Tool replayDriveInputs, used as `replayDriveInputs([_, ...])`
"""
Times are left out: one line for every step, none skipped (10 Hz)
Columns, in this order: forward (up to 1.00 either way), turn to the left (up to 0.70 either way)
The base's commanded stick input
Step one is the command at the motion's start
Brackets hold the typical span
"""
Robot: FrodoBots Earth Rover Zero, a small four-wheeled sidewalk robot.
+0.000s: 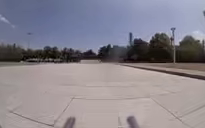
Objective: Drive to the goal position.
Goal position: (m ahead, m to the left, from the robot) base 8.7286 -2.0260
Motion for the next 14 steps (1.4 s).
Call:
replayDriveInputs([1.00, 0.00])
replayDriveInputs([1.00, 0.00])
replayDriveInputs([1.00, 0.00])
replayDriveInputs([1.00, 0.00])
replayDriveInputs([1.00, 0.00])
replayDriveInputs([1.00, 0.00])
replayDriveInputs([1.00, 0.00])
replayDriveInputs([1.00, 0.00])
replayDriveInputs([1.00, 0.00])
replayDriveInputs([1.00, -0.01])
replayDriveInputs([1.00, -0.23])
replayDriveInputs([1.00, -0.27])
replayDriveInputs([1.00, -0.27])
replayDriveInputs([1.00, -0.05])
